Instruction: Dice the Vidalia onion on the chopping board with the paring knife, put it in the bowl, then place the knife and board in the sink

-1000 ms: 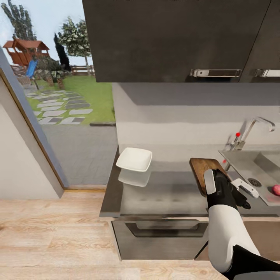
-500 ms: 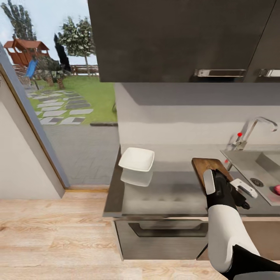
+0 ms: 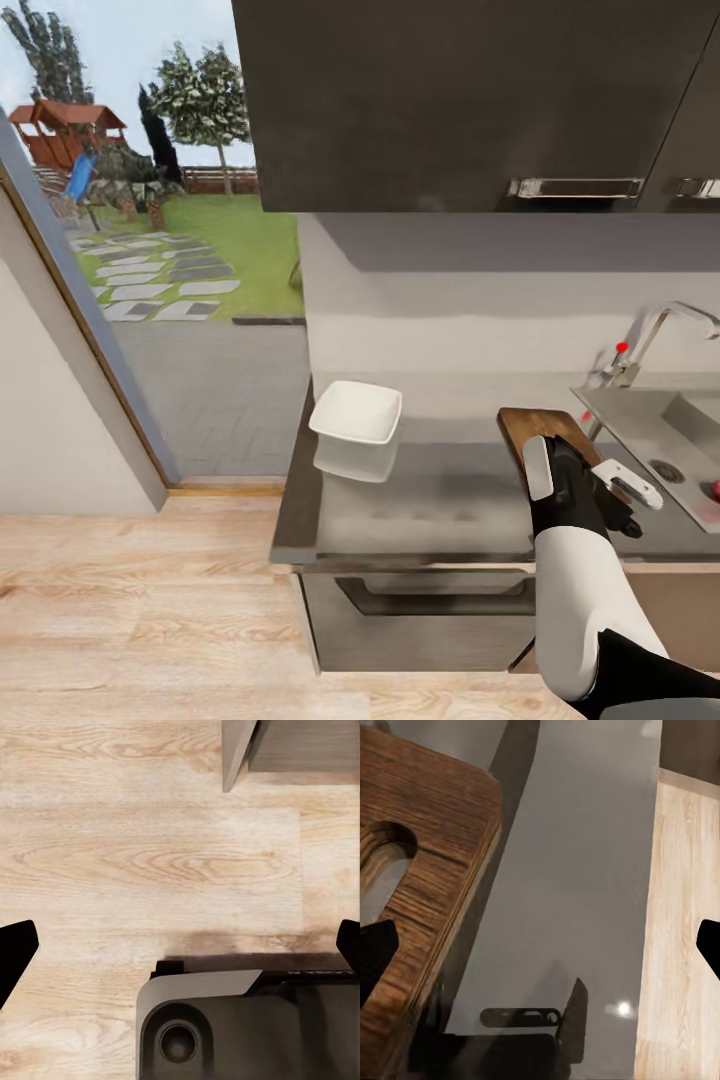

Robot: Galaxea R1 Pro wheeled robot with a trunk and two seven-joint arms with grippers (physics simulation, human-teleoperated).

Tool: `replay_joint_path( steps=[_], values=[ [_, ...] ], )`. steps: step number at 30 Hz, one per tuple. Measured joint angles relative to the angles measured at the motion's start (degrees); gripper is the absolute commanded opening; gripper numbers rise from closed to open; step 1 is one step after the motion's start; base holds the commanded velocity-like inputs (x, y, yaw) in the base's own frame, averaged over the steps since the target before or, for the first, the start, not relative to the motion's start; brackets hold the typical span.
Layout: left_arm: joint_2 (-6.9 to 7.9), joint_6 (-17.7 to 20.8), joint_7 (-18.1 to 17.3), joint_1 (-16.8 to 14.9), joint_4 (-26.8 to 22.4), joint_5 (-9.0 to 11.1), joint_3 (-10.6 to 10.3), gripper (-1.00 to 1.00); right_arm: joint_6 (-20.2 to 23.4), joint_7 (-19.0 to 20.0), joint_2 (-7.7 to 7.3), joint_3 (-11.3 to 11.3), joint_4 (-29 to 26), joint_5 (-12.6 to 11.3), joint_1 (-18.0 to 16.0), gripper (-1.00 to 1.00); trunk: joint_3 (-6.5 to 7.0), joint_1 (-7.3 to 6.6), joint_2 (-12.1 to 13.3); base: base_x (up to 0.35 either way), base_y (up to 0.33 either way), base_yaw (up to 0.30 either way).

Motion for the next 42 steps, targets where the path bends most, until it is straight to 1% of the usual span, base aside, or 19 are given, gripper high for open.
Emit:
replay_joint_path(
  steps=[7, 23, 42],
  values=[
    [0.01, 0.0, 0.0, 0.0, 0.0, 0.0, 0.0, 1.0, 0.0, 0.0, 0.0, 0.0, 0.0, 0.0, 0.0, 1.0, 0.0, 0.01, 0.0, 0.141, 0.063, 0.0],
    [0.0, 0.0, 0.0, 0.0, 0.0, 0.0, 0.0, 1.0, 0.0, 0.0, 0.01, 0.0, 0.0, 0.0, 0.0, 1.0, 0.0, 0.02, 0.0, 0.01, 0.003, 0.0],
    [0.0, 0.0, 0.0, 0.0, 0.0, 0.0, -0.1, 1.0, 0.0, 0.0, 0.01, 0.0, 0.0, 0.0, 0.0, 1.0, 0.0, 0.01, 0.0, 0.044, -0.004, 0.0]
  ],
)
